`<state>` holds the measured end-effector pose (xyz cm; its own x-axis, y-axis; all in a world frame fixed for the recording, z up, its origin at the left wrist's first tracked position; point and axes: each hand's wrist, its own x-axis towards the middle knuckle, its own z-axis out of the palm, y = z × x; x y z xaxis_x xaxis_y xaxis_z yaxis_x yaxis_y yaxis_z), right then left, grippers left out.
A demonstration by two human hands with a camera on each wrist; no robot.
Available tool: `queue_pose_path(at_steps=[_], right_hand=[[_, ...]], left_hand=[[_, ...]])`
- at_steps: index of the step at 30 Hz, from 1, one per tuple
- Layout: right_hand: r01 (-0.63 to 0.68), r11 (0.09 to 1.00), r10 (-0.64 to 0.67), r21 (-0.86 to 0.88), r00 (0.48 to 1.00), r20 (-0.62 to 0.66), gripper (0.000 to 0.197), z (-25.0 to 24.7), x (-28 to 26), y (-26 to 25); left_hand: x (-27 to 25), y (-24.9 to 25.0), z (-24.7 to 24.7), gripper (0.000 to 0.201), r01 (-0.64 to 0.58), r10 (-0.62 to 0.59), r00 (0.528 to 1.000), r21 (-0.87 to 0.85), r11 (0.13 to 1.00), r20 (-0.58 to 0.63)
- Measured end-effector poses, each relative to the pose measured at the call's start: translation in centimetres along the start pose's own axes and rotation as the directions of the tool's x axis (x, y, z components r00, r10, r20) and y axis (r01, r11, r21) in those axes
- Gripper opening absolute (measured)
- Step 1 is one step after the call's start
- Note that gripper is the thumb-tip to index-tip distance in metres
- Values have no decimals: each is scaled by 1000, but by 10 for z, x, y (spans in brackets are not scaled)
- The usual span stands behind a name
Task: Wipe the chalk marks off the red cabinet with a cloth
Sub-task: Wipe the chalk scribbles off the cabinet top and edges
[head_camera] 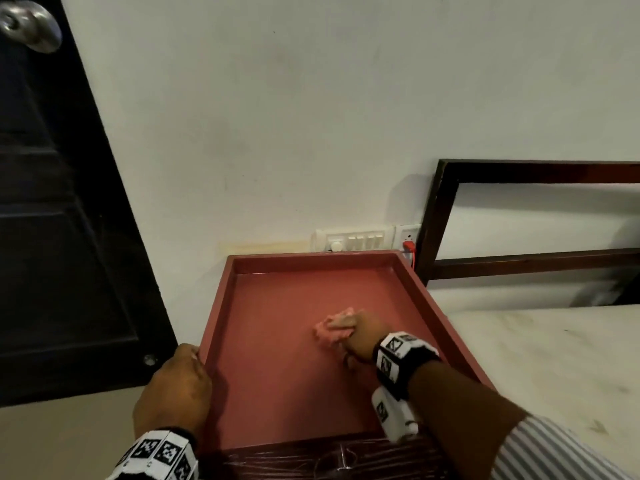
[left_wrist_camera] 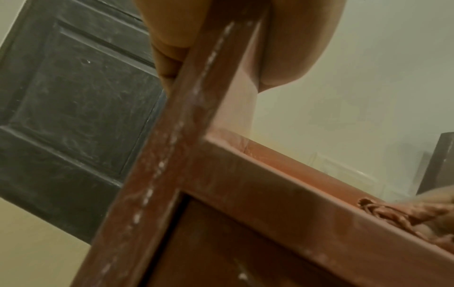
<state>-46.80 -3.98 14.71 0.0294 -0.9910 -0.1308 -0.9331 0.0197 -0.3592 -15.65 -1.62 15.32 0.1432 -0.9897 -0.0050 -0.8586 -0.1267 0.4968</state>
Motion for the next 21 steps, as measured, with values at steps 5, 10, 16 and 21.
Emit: queue_pose_path(at_steps=[5, 10, 16, 21], right_hand=[[-223, 969, 210, -103, 970, -126, 40, -42, 60, 65], [-335, 930, 314, -151, 938, -146, 34, -66, 121, 98], [-330, 886, 334, -325, 941, -44, 47, -77, 131, 102], [-194, 960, 174, -202, 978, -114, 61, -58, 86, 96]], left_hand=[[4, -5, 4, 27, -21, 19, 1000, -80, 997, -18], [13, -6, 14, 22, 19, -40, 995, -205, 979, -96], [16, -15, 22, 24, 9, -41, 991, -234, 972, -131], [14, -11, 17, 24, 35, -55, 994, -203, 979, -93]])
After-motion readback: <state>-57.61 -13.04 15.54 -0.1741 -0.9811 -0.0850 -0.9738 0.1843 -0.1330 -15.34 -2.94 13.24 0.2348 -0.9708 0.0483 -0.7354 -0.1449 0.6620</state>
